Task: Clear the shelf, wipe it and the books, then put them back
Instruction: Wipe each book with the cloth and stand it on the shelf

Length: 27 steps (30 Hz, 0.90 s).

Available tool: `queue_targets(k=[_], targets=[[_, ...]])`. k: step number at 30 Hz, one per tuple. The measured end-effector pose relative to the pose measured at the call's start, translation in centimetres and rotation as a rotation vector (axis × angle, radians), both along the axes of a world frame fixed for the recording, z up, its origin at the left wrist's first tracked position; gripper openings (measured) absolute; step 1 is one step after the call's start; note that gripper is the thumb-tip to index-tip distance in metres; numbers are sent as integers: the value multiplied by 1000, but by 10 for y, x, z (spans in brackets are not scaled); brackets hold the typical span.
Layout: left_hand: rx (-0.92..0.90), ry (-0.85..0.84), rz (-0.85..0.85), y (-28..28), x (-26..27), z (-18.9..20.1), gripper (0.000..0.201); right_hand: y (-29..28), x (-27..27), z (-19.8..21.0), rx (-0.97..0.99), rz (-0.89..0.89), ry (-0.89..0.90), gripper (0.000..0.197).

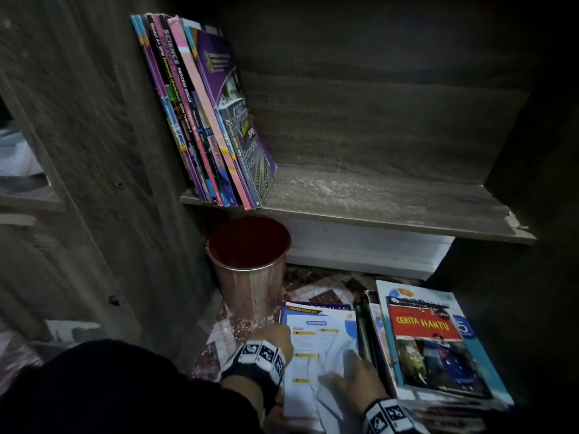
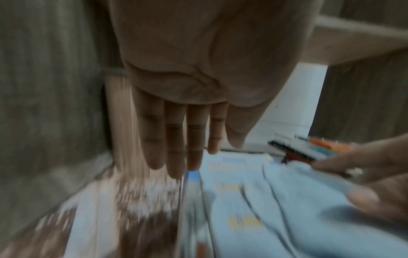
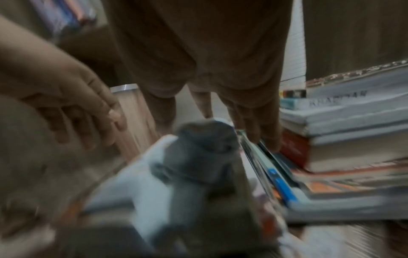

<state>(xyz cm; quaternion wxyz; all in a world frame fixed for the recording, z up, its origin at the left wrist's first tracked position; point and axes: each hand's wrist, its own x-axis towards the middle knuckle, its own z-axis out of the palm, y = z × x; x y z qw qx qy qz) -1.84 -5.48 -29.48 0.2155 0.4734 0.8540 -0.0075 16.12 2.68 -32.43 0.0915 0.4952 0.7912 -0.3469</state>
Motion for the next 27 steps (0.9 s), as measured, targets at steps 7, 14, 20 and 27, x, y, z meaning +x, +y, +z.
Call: queue_targets(k=[7, 14, 20, 27], targets=[[-41, -146, 233, -13, 31, -67, 33, -8, 7, -24, -15, 129, -83, 79], [51, -366, 483, 2, 33, -76, 31, -8, 8, -40, -38, 94, 6, 81], [238, -625, 621, 15, 40, -69, 54, -2, 14, -44, -8, 48, 132, 74], [416, -685, 362, 28, 72, -7, 48, -10, 5, -22, -52, -7, 461, 46]])
